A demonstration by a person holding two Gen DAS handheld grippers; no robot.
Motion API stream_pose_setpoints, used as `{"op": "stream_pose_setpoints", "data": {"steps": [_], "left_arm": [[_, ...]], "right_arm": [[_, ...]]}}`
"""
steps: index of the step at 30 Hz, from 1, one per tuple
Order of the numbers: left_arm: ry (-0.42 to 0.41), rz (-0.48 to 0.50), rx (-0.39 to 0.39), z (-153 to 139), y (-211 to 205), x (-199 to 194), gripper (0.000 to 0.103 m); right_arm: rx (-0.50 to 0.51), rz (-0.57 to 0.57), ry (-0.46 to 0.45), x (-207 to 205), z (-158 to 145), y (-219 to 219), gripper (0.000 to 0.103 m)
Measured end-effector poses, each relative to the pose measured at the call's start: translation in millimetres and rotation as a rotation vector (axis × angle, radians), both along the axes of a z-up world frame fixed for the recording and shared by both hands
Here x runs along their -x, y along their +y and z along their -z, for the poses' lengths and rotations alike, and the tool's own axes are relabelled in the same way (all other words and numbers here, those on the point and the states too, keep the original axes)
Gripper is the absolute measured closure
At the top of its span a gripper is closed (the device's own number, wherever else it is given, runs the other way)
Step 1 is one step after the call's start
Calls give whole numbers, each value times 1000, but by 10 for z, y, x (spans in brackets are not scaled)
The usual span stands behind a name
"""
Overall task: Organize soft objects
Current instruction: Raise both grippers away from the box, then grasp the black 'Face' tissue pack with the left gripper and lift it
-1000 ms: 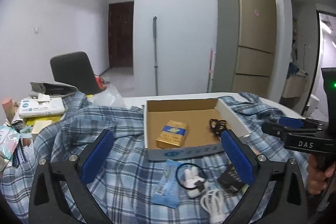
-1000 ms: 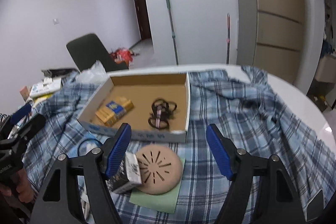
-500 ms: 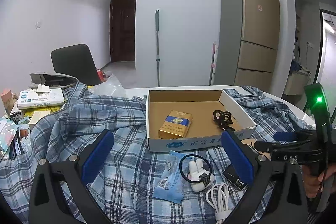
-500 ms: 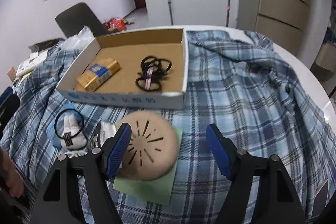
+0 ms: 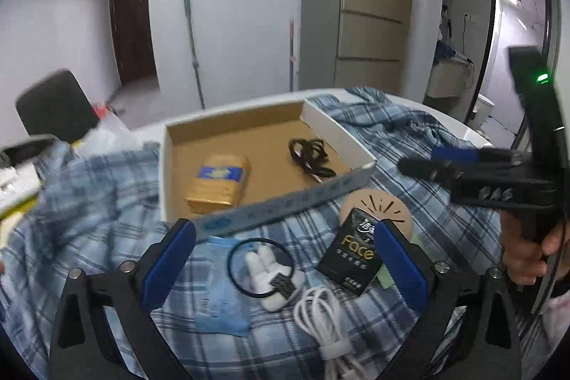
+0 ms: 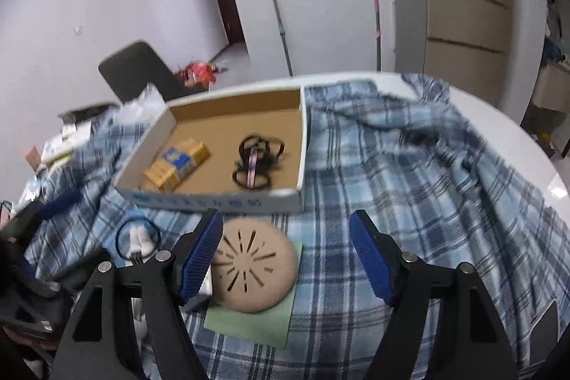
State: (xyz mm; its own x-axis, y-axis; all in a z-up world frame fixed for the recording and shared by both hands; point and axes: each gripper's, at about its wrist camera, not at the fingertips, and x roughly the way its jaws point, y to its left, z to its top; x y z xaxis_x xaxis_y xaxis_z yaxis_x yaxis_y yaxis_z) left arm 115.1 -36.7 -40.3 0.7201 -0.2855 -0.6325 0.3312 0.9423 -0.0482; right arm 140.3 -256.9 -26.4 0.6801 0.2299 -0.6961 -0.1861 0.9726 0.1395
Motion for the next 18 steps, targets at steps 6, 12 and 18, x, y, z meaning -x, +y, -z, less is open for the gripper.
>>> {"op": "stream_pose_setpoints", "data": {"steps": [6, 12, 18], "left_arm": [[114, 186, 5, 76, -259, -120, 23], [230, 251, -47, 264, -497, -203, 26], [294, 250, -53, 424, -537, -326, 26]], "right_arm": [[-53, 14, -62, 58, -189, -135, 30], [-74, 13, -53, 53, -187, -161, 30], [-67, 11, -62, 72, -192, -157, 30]]}}
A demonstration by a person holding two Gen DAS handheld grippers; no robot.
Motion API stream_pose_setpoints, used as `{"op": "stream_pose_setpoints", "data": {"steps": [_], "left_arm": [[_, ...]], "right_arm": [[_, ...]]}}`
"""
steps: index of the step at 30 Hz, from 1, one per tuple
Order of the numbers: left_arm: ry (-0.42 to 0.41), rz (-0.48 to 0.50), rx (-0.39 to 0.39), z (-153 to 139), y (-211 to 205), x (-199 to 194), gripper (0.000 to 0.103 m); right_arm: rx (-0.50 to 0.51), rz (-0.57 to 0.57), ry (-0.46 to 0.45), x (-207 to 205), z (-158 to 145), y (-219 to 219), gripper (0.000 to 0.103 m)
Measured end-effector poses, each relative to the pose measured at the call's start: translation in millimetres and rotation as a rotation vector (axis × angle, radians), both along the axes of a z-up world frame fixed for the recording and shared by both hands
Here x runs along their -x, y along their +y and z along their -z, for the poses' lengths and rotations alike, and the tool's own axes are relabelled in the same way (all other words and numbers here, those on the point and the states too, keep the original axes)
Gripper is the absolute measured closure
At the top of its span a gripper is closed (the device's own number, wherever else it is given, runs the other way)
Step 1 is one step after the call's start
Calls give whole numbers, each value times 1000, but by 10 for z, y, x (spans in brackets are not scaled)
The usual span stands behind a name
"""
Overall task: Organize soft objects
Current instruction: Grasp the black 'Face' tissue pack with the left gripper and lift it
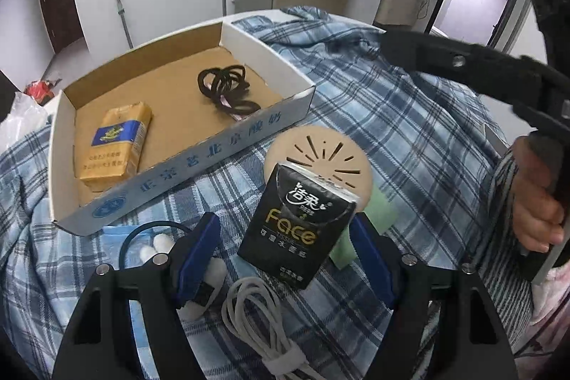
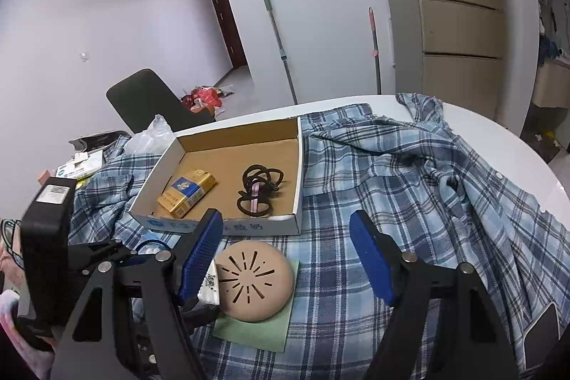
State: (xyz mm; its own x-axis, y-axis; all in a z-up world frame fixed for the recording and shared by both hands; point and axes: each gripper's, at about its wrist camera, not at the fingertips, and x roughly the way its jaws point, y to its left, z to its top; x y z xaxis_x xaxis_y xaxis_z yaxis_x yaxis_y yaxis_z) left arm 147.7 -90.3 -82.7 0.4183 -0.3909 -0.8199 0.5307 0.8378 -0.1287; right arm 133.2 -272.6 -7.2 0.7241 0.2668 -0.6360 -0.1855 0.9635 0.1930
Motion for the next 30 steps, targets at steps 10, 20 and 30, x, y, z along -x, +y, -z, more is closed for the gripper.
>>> {"op": "stream_pose_setpoints", "data": {"steps": [10, 20, 30], "left_arm": [[-92, -29, 55, -135, 89, 85, 51], [-312, -260, 87, -687, 483, 560, 51], [-421, -405, 114, -482, 750, 679, 51]], "right_arm": [[-7, -14, 14, 6, 15, 35, 30], [29, -32, 9, 0, 61, 111, 30], [89, -175, 56, -93, 312, 420, 30]]}}
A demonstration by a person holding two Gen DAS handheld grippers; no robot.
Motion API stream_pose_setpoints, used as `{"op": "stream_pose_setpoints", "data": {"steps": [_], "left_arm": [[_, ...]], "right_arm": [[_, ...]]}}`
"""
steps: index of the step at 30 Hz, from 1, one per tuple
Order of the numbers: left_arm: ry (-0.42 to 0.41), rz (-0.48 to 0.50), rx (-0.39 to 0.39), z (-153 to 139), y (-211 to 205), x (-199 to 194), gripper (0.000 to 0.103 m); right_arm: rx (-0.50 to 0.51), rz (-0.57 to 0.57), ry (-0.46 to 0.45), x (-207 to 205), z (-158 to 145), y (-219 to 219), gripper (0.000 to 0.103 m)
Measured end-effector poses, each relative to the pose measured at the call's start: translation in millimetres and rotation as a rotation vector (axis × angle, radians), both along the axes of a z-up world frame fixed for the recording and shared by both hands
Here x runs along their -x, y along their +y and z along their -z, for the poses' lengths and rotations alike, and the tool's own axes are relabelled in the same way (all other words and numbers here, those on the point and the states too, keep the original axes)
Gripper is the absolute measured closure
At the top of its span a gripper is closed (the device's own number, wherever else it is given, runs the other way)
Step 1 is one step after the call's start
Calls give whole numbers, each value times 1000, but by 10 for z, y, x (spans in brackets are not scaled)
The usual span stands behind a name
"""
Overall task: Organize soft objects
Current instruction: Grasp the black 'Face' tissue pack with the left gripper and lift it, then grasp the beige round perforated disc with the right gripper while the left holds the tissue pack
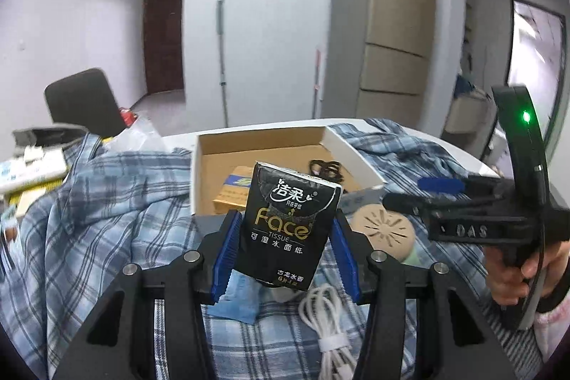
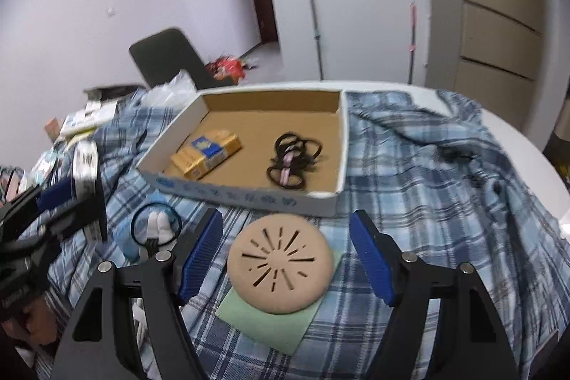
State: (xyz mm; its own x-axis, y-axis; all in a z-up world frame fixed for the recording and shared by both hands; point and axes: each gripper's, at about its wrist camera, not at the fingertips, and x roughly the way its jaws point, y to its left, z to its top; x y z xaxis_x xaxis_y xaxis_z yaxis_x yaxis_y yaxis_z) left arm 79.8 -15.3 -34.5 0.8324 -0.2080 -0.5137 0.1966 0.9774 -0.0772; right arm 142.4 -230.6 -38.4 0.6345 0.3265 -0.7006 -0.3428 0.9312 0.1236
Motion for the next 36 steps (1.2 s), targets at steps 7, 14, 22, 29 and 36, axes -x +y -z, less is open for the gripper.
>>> {"op": "stream_pose_setpoints", "data": {"steps": [7, 14, 22, 29, 36], "left_arm": [[-7, -77, 3, 34, 86, 47, 51], [-26, -80, -1, 13, 72, 83, 50], [-18, -74, -5, 21, 66, 73, 50], [-35, -66, -25, 14, 22, 93, 50], [-85, -86, 13, -36, 101, 173, 50]], "right_arm": [[60, -52, 48, -20, 175, 179, 30], [108, -62, 89, -63, 311, 235, 30], [128, -32, 86, -81, 313, 227, 18], [165, -22, 149, -168, 453, 251, 19], [171, -4, 92, -92, 376, 221, 28]]}}
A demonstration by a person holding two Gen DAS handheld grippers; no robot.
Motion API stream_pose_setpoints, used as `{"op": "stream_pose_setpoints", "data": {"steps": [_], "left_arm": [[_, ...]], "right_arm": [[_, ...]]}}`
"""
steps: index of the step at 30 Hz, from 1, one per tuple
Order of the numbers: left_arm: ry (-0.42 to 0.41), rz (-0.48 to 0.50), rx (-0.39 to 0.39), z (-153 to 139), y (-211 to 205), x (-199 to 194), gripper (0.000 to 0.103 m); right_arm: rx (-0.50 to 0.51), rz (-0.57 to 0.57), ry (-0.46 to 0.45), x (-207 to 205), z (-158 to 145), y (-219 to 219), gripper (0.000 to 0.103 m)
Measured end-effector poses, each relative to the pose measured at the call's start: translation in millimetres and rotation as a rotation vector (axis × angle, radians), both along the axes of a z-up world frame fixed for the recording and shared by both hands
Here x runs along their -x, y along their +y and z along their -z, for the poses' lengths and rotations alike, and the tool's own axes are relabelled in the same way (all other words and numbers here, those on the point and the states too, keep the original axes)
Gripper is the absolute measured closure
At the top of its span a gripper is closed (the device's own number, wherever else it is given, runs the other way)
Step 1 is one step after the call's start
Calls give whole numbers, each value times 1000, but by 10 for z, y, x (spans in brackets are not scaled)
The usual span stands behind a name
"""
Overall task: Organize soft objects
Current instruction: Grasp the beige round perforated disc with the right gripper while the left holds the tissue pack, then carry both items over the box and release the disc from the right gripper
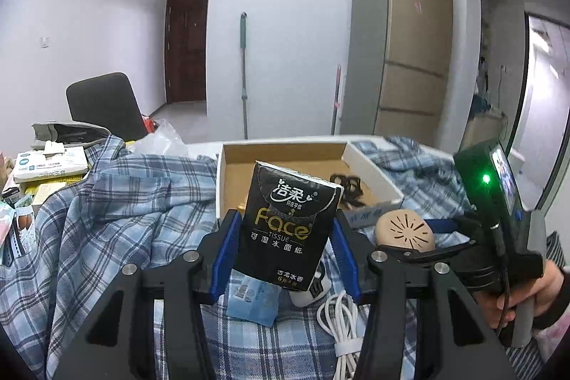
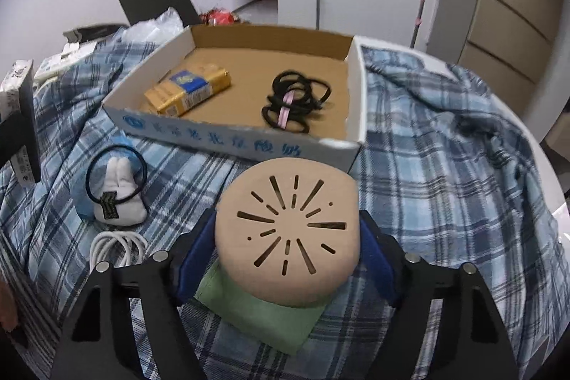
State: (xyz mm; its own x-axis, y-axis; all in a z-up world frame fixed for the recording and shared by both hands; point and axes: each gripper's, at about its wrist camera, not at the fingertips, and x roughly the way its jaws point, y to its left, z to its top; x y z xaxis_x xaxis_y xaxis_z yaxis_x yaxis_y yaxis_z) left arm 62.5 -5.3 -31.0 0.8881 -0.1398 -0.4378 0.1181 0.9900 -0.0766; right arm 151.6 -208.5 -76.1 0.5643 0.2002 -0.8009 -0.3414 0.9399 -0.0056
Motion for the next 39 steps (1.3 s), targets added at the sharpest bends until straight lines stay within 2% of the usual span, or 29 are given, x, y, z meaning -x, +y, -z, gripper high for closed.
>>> {"op": "stream_pose_setpoints", "data": {"steps": [8, 12, 15, 18, 24, 30, 34, 39], "left_arm": [[-50, 1, -19, -48, -23, 85, 50], [-89, 52, -11, -101, -57, 164, 50], [-116, 58, -36, -150, -92, 228, 50], [-104, 97, -5, -220, -90, 247, 50], [-155, 61, -2, -626, -32, 253, 50], [-233, 13, -22, -1156, 0, 157, 50], [-273, -31, 2, -1451, 7, -19, 50], [-272, -79, 30, -1633, 33, -407, 50]], "right_arm": [[-113, -22, -192, 211, -350, -83, 27], [-144, -27, -252, 276, -464, -76, 27], [-146, -22, -306, 348, -541, -74, 27], [-123, -10, -346, 392, -575, -52, 27], [-131, -2, -410, 483, -855, -52, 27], [-155, -18, -450, 479, -1399, 33, 27], [-151, 10, -522, 350, -1783, 115, 27], [-172, 52, -546, 29, -1997, 170, 27]]}}
